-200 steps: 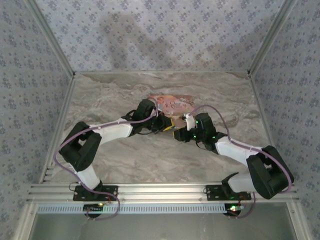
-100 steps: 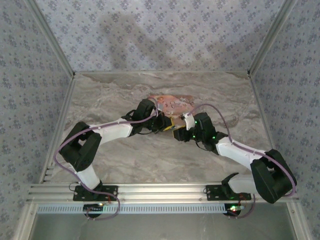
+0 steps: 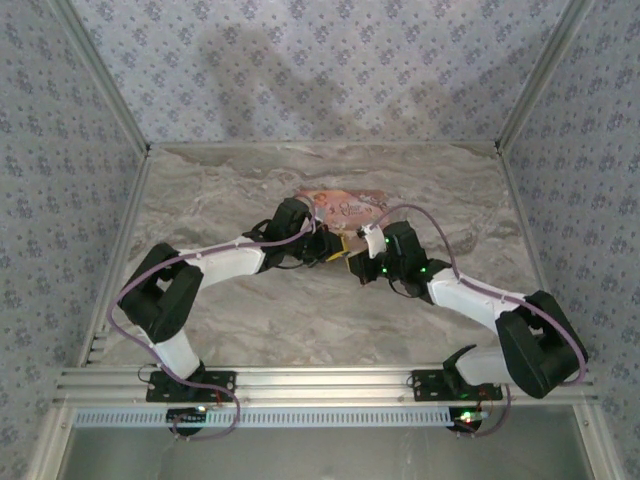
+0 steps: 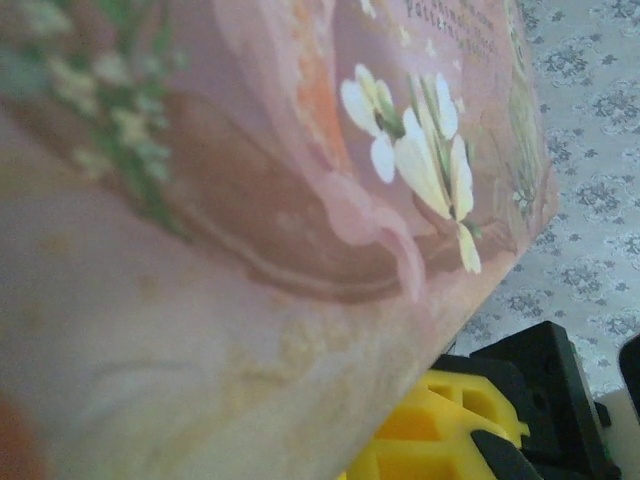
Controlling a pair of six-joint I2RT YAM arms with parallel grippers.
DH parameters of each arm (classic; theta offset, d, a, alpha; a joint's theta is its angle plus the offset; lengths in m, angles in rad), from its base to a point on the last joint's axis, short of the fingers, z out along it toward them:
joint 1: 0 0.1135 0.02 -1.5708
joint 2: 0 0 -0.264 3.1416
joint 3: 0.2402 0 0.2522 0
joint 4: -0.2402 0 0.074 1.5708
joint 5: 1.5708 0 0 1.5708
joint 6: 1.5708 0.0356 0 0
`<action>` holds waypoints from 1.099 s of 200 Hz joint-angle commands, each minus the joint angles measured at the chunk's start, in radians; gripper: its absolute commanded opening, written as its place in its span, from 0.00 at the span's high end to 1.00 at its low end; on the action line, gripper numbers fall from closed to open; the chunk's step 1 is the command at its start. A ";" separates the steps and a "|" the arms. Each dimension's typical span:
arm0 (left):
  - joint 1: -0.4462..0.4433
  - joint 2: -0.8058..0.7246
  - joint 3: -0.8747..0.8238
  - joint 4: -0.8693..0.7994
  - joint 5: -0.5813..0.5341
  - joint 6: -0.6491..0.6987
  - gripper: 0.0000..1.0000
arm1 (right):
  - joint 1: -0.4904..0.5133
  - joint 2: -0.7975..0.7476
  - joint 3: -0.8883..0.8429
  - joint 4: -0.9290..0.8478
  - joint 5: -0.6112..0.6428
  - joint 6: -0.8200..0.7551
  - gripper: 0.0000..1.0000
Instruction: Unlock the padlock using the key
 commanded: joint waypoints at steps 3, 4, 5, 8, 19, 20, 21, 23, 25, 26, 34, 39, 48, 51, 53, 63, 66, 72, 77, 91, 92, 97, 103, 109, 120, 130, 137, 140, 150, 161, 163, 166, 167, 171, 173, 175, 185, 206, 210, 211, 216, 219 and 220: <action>0.001 -0.032 0.012 0.061 0.048 -0.017 1.00 | 0.002 0.003 0.011 0.012 -0.039 -0.001 1.00; 0.001 -0.032 0.012 0.061 0.048 -0.017 1.00 | 0.002 0.003 0.011 0.012 -0.040 -0.001 1.00; 0.001 -0.032 0.012 0.061 0.048 -0.016 1.00 | 0.001 0.002 0.011 0.013 -0.041 0.000 1.00; 0.001 -0.032 0.010 0.062 0.048 -0.017 1.00 | 0.000 0.001 0.008 0.014 -0.042 0.000 1.00; 0.000 -0.034 0.009 0.061 0.049 -0.016 1.00 | 0.000 0.001 0.009 0.014 -0.048 0.002 1.00; 0.000 -0.034 0.009 0.060 0.048 -0.016 1.00 | -0.001 0.003 0.009 0.013 -0.048 0.002 1.00; 0.001 -0.034 0.009 0.059 0.048 -0.016 1.00 | 0.000 0.003 0.009 0.013 -0.049 0.002 1.00; 0.000 -0.034 0.009 0.059 0.048 -0.015 1.00 | -0.001 0.003 0.009 0.013 -0.051 0.002 1.00; 0.000 -0.034 0.007 0.059 0.047 -0.016 1.00 | -0.003 0.003 0.010 0.014 -0.052 0.002 1.00; 0.000 -0.034 0.007 0.059 0.048 -0.016 1.00 | -0.002 0.004 0.010 0.013 -0.052 0.002 1.00; 0.002 -0.034 0.006 0.056 0.047 -0.013 1.00 | -0.002 0.006 0.009 0.016 -0.056 0.004 1.00; 0.001 -0.034 0.006 0.055 0.046 -0.012 1.00 | -0.003 0.006 0.009 0.017 -0.061 0.006 1.00; 0.001 -0.034 0.004 0.052 0.045 -0.011 0.98 | -0.007 0.009 0.009 0.024 -0.076 0.010 1.00; 0.001 -0.035 0.004 0.050 0.044 -0.009 0.96 | -0.008 0.010 0.008 0.026 -0.080 0.012 1.00; 0.000 -0.035 0.003 0.049 0.043 -0.009 0.95 | -0.009 0.010 0.007 0.028 -0.083 0.014 1.00; 0.002 -0.038 0.000 0.043 0.038 -0.006 0.93 | -0.009 0.015 0.008 0.032 -0.089 0.020 1.00; 0.001 -0.039 -0.001 0.042 0.036 -0.005 0.93 | -0.009 0.016 0.011 0.032 -0.089 0.019 1.00; 0.001 -0.041 -0.003 0.041 0.035 -0.003 0.93 | -0.007 0.016 0.012 0.028 -0.086 0.018 1.00; 0.001 -0.041 -0.006 0.044 0.034 -0.003 0.96 | -0.006 0.016 0.012 0.030 -0.088 0.019 1.00; 0.000 -0.041 -0.011 0.055 0.041 -0.006 1.00 | -0.013 0.016 0.012 0.023 -0.087 0.030 0.81; 0.000 -0.041 -0.010 0.055 0.041 -0.005 1.00 | -0.014 0.015 0.011 0.024 -0.086 0.032 0.79; 0.001 -0.043 -0.011 0.053 0.040 -0.005 1.00 | -0.018 0.009 0.003 0.031 -0.079 0.040 0.72; 0.002 -0.043 -0.011 0.051 0.040 -0.005 1.00 | -0.021 0.002 -0.007 0.042 -0.075 0.048 0.66; 0.001 -0.043 -0.011 0.052 0.040 -0.003 1.00 | -0.025 -0.006 -0.012 0.045 -0.066 0.052 0.63; 0.002 -0.043 -0.010 0.052 0.041 -0.005 1.00 | -0.029 -0.021 -0.019 0.043 -0.054 0.050 0.61; 0.000 -0.043 -0.008 0.052 0.041 -0.005 1.00 | -0.032 -0.033 -0.022 0.040 -0.046 0.050 0.60; 0.001 -0.043 -0.007 0.052 0.042 -0.005 1.00 | -0.034 -0.036 -0.021 0.036 -0.047 0.049 0.60; 0.000 -0.043 -0.007 0.051 0.042 -0.005 1.00 | -0.035 -0.037 -0.018 0.034 -0.047 0.047 0.60; 0.003 -0.041 -0.004 0.049 0.043 -0.005 1.00 | -0.035 -0.037 -0.012 0.024 -0.045 0.041 0.60; 0.002 -0.042 -0.004 0.050 0.044 -0.005 1.00 | -0.034 -0.035 -0.007 0.018 -0.039 0.035 0.59; 0.002 -0.042 -0.003 0.050 0.044 -0.005 1.00 | -0.034 -0.035 -0.007 0.017 -0.038 0.035 0.59; 0.003 -0.042 -0.002 0.050 0.043 -0.005 1.00 | -0.032 -0.033 -0.005 0.015 -0.034 0.034 0.59; 0.002 -0.043 -0.002 0.050 0.043 -0.005 1.00 | -0.032 -0.034 -0.005 0.015 -0.034 0.033 0.59; 0.003 -0.043 -0.002 0.050 0.043 -0.006 1.00 | -0.033 -0.033 -0.005 0.015 -0.032 0.033 0.58; 0.002 -0.043 -0.002 0.050 0.044 -0.006 1.00 | -0.032 -0.033 -0.005 0.016 -0.031 0.033 0.58; 0.002 -0.043 -0.003 0.050 0.044 -0.006 1.00 | -0.032 -0.033 -0.005 0.017 -0.032 0.032 0.58; 0.002 -0.043 -0.001 0.050 0.044 -0.006 1.00 | -0.033 -0.028 -0.003 0.013 -0.033 0.027 0.58; 0.003 -0.043 -0.001 0.050 0.044 -0.008 1.00 | -0.021 -0.015 0.007 -0.004 -0.028 0.011 0.58; 0.002 -0.044 -0.001 0.050 0.043 -0.008 1.00 | -0.018 -0.012 0.008 -0.007 -0.025 0.009 0.58; 0.003 -0.043 0.000 0.049 0.044 -0.008 1.00 | -0.017 -0.011 0.009 -0.008 -0.025 0.008 0.58; 0.002 -0.043 0.001 0.050 0.043 -0.007 1.00 | -0.012 -0.011 0.009 -0.010 -0.020 0.005 0.58; 0.003 -0.043 0.001 0.050 0.044 -0.007 1.00 | -0.010 -0.009 0.009 -0.010 -0.016 0.003 0.58; 0.003 -0.043 0.000 0.050 0.045 -0.006 1.00 | -0.009 -0.009 0.009 -0.010 -0.015 0.003 0.59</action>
